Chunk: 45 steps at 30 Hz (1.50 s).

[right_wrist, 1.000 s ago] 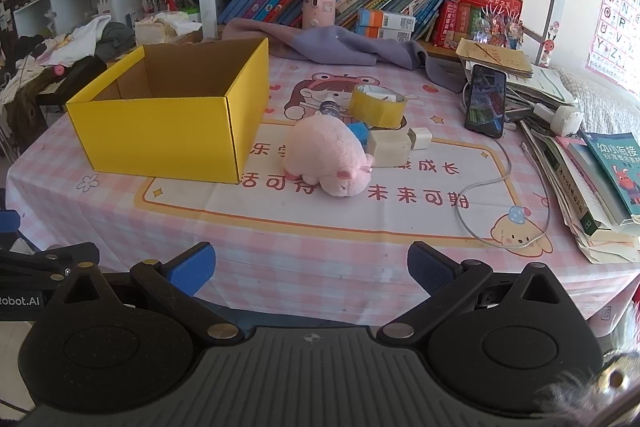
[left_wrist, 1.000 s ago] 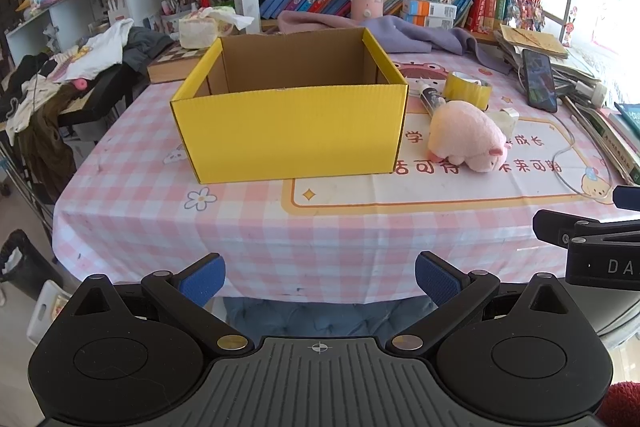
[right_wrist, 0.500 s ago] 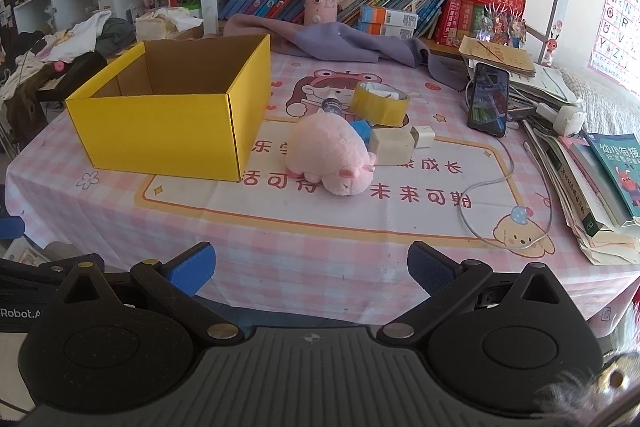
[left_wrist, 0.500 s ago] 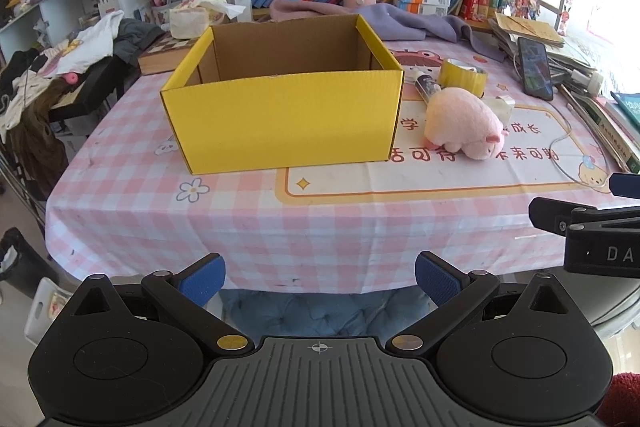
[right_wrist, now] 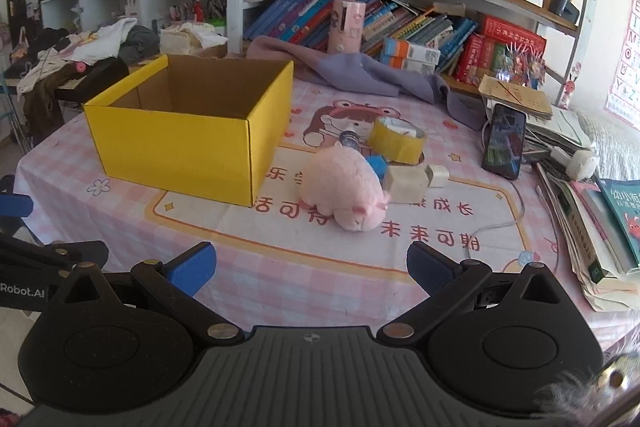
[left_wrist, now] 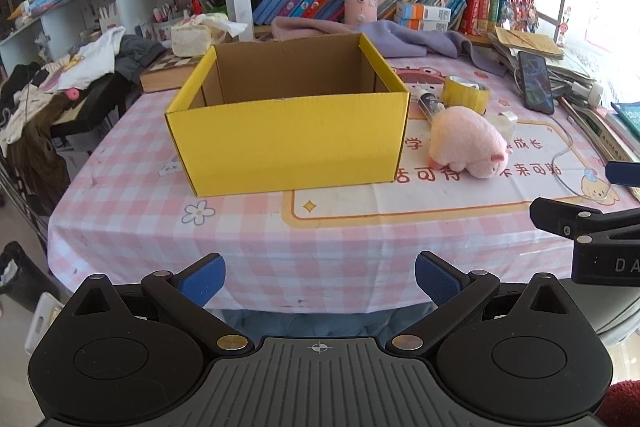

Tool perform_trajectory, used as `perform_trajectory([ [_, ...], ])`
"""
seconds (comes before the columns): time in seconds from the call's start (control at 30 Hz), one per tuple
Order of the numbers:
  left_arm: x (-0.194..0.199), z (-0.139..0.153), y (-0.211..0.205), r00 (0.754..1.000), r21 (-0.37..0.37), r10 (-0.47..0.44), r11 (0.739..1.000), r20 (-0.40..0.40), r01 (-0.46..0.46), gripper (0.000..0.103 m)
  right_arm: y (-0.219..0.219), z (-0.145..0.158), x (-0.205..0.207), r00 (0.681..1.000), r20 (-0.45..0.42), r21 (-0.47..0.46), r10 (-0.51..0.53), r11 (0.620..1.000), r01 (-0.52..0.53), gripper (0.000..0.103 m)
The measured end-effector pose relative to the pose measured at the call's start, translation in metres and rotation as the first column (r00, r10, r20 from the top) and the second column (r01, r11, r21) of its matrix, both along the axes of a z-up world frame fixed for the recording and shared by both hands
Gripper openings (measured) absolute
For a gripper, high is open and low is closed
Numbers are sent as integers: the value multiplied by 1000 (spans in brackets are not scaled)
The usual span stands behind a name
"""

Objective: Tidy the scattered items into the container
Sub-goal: 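Move both tools toward the pink plush pig and white block, then grasp the pink plush pig with the left tool while the right tool grasps the white block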

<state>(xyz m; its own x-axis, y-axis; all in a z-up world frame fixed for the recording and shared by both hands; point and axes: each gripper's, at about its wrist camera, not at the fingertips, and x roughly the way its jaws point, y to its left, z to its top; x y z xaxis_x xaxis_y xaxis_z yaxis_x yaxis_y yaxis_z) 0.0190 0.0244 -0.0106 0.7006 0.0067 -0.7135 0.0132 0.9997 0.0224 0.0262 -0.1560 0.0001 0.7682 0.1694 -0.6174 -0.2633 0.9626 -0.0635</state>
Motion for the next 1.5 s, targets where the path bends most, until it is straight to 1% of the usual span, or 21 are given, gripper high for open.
perform_trajectory([
  [0.13,-3,-1,-2,1000,2,-15,1000,3,15,102,-1,0,-3,1000,-9,31,2,1000,-2,103],
  [0.23,-3,-1,-2,999,22,-27,999,30,26,102,-3,1,-4,1000,24,36,10,999,-10,103],
  [0.33,-4,0,-3,997,59,-36,998,61,32,102,-6,0,-5,998,63,7,10,1000,-10,102],
  [0.4,-6,0,-5,996,42,-54,998,65,51,102,-9,-1,-7,998,61,6,7,1000,-8,102],
  [0.47,-10,-1,-11,995,23,-76,997,62,75,102,-13,-3,-10,999,48,29,11,1000,-12,101],
  [0.6,-15,0,-21,988,21,-131,991,78,129,101,-14,-5,-18,999,44,30,17,999,-18,101],
  [0.73,-16,3,-25,986,-4,-143,990,92,144,102,-20,-5,-20,999,46,36,-2,999,0,101],
  [0.83,-21,11,-30,979,34,-150,989,140,147,103,-26,-4,-20,999,47,37,-23,999,21,103],
  [0.9,-22,14,-33,973,42,-166,986,162,161,103,-29,-4,-20,998,53,36,-30,999,28,103],
  [1.03,-13,11,-40,974,6,-184,983,130,185,103,-36,-4,-18,998,49,48,-33,998,30,103],
  [1.13,-9,14,-44,969,-27,-203,978,140,208,103,-42,-4,-17,998,50,52,-44,998,41,103],
  [1.23,-7,14,-54,964,0,-220,975,147,222,103,-49,-5,-15,997,53,50,-55,997,52,103],
  [1.3,-3,11,-60,964,15,-232,973,129,232,103,-53,-5,-13,996,56,48,-64,997,61,101],
  [1.37,2,8,-64,965,9,-236,972,111,237,103,-58,-6,-11,996,48,47,-71,996,69,100],
  [1.47,10,4,-69,966,-9,-241,970,96,243,103,-63,-10,-5,997,27,42,-74,996,73,89],
  [1.5,12,3,-71,965,-10,-246,969,91,248,103,-65,-11,-4,997,19,39,-73,997,73,88],
])
